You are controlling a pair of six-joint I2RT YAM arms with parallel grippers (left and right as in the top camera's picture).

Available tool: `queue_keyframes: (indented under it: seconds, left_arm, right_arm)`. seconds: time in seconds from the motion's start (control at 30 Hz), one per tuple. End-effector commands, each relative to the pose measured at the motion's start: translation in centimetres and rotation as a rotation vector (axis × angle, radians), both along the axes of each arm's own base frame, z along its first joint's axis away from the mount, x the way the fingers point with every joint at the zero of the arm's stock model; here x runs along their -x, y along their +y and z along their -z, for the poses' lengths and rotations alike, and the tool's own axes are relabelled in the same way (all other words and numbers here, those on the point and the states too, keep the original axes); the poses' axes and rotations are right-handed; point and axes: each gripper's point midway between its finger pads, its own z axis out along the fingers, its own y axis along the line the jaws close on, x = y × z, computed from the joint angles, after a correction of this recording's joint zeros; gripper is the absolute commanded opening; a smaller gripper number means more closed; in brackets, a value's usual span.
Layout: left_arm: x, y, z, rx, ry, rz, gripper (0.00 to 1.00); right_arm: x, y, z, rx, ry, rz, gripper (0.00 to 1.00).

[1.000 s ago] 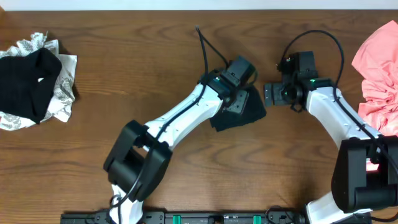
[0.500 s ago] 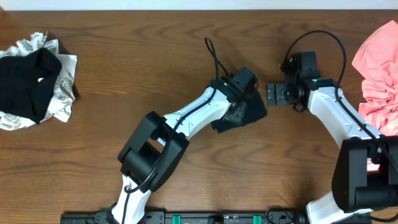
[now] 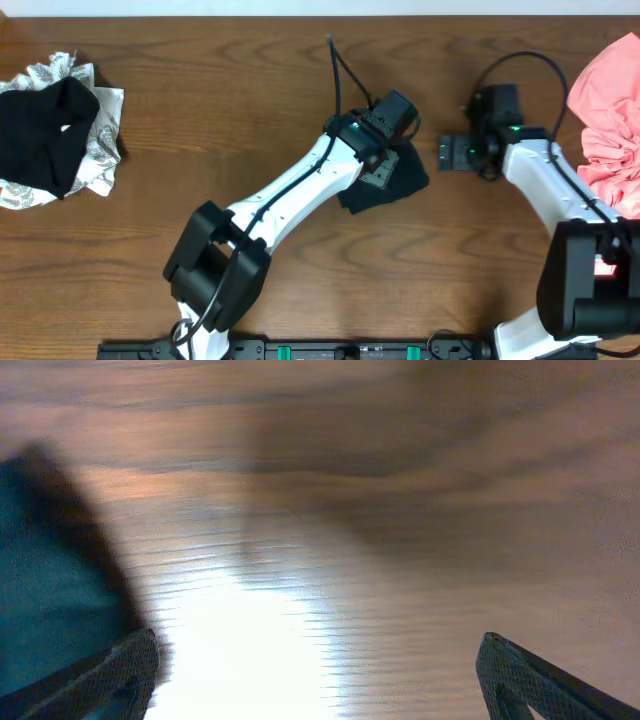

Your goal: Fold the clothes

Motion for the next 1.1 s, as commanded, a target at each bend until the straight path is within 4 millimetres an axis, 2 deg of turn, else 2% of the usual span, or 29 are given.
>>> queue_keyframes:
  seconds: [0.0, 0.17, 0.33, 0.6, 0.77, 0.87, 0.93, 1.07]
  left_arm:
    - [1.2, -0.8, 0.3, -0.076, -0.024, 0.184, 0.66]
    - [2.5, -0.8, 2.5, -0.19, -0.03, 0.326, 0.7]
    - [2.7, -0.7, 4.6, -0.251, -0.013, 0.378, 0.72]
    - [2.2, -1.7, 5.8, -0.252, -0.035, 0.428, 0.76]
    - [2.9, -2.2, 6.8, -0.261, -0.015, 0.454, 0.82]
    - [4.1, -3.4, 7.0, -0.213, 0.017, 0.509, 0.9]
    - [4.6, -4.2, 7.1, -0.167, 0.037, 0.525, 0.91]
    - [4.6, -4.3, 7.4, -0.161, 0.037, 0.524, 0.92]
  right_arm:
    - [0.6, -3.4, 0.2, -0.007, 0.012, 0.163, 0.99]
    - [1.2, -5.2, 0.4, -0.038, 0.03, 0.224, 0.99]
    - [1.2, -5.4, 0.4, -0.037, 0.028, 0.227, 0.99]
    - [1.3, -5.4, 0.4, -0.037, 0.03, 0.226, 0.99]
    - [1.2, -5.4, 0.4, -0.037, 0.027, 0.226, 0.99]
    - [1.2, -5.4, 0.4, -0.037, 0.027, 0.226, 0.99]
    - [1.2, -5.4, 0.4, -0.037, 0.027, 0.226, 0.99]
    - [1.2, -5.4, 0.4, -0.037, 0.027, 0.226, 0.99]
